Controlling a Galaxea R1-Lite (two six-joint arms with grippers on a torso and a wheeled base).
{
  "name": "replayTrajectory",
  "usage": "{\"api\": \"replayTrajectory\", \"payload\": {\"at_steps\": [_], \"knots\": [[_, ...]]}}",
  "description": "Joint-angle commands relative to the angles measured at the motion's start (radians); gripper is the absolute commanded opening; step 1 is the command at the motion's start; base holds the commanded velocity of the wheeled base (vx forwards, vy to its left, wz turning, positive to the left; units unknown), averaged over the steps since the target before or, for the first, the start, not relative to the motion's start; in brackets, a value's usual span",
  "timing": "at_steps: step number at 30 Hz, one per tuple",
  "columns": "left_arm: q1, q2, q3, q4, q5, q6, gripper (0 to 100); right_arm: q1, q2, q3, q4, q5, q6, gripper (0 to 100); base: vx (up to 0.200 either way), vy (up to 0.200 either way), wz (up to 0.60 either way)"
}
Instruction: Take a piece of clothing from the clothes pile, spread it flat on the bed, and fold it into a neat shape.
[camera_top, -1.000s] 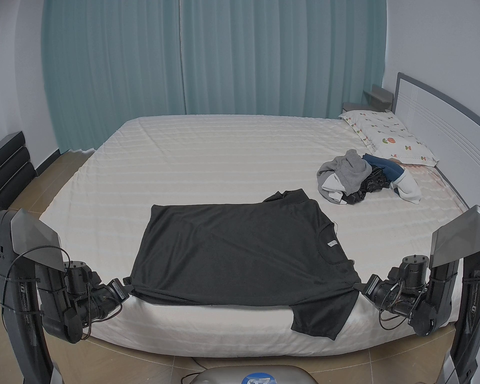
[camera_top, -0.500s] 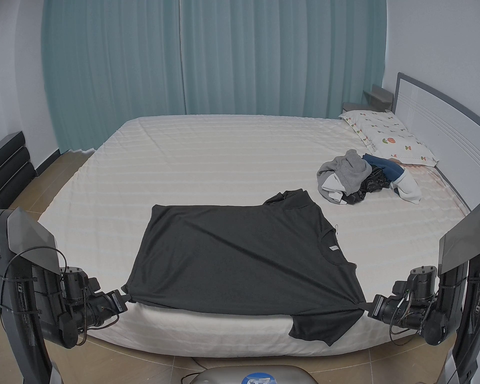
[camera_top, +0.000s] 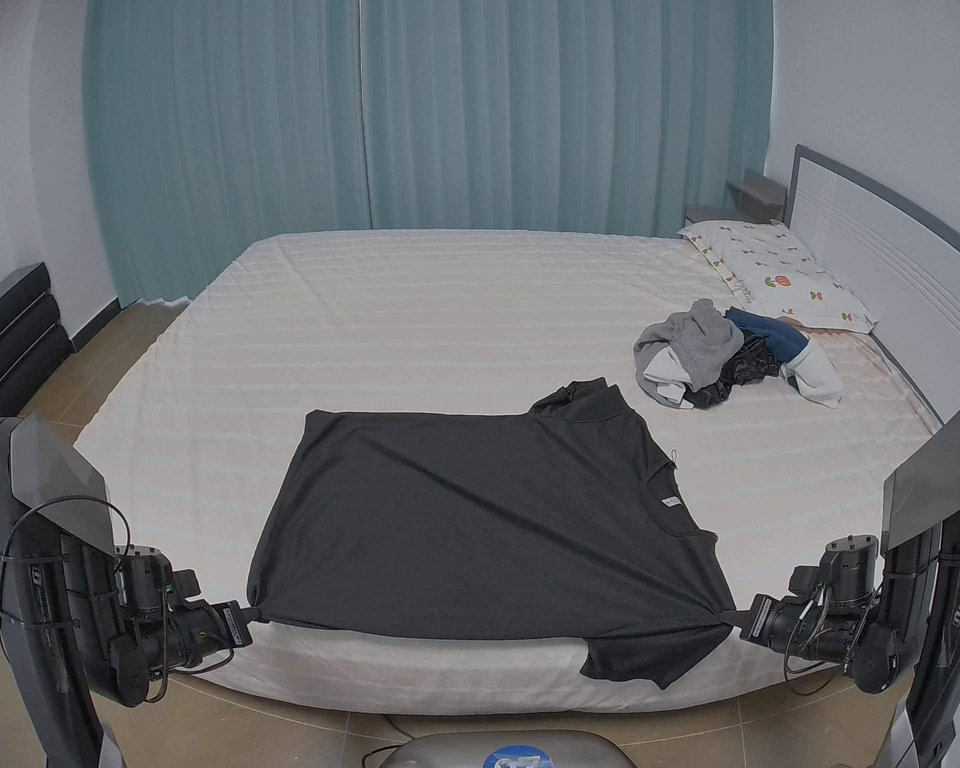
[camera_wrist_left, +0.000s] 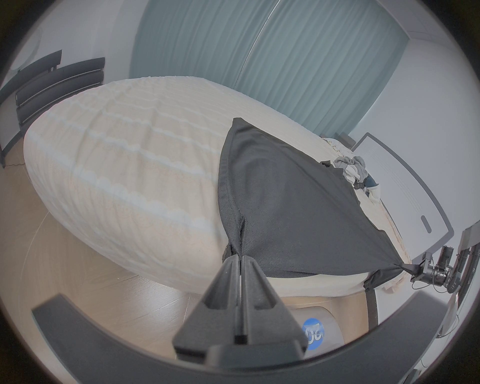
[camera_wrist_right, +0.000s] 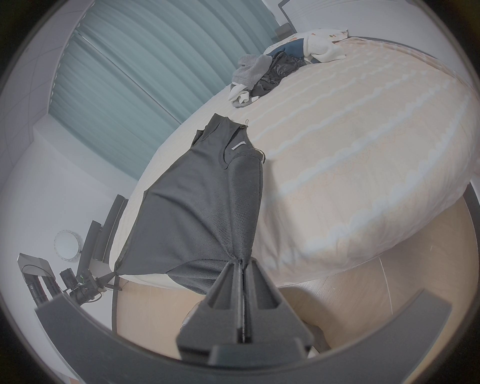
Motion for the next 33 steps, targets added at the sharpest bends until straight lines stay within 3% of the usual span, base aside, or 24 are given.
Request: {"api": "replayTrajectory", "payload": {"at_steps": [1,9,10,18,24,29,33], "knots": [[0.001,0.003,-0.002,-0.018,-0.001,-0.004,0,0.000,-0.003,0.010,-0.007,0.001,0.000,0,0.000,0.000,0.00],[-0.002,0.043,0.003,-0.018,-0.011,0.002,0,-0.015,0.024,-0.045,-0.007,0.008,0.014,0,0.000,0.000,0.00],[-0.002,0.054,-0.002,-0.018,-0.011,0.002,100,-0.015,0.029,-0.051,-0.009,0.009,0.015,0,0.000,0.000,0.00],[0.004,0.080,-0.037,-0.018,-0.021,-0.009,100,-0.063,0.038,-0.107,-0.007,0.023,0.029,0,0.000,0.000,0.00],[0.002,0.082,-0.044,-0.018,-0.097,-0.052,100,-0.098,0.043,-0.142,-0.007,0.026,0.068,0,0.000,0.000,0.00],[-0.018,0.141,-0.055,-0.018,-0.135,-0.014,100,-0.093,0.074,-0.165,-0.007,0.026,0.100,0,0.000,0.000,0.00],[-0.027,0.194,-0.060,-0.018,-0.133,0.098,100,-0.092,0.083,-0.177,-0.007,0.026,0.100,0,0.000,0.000,0.00]]}}
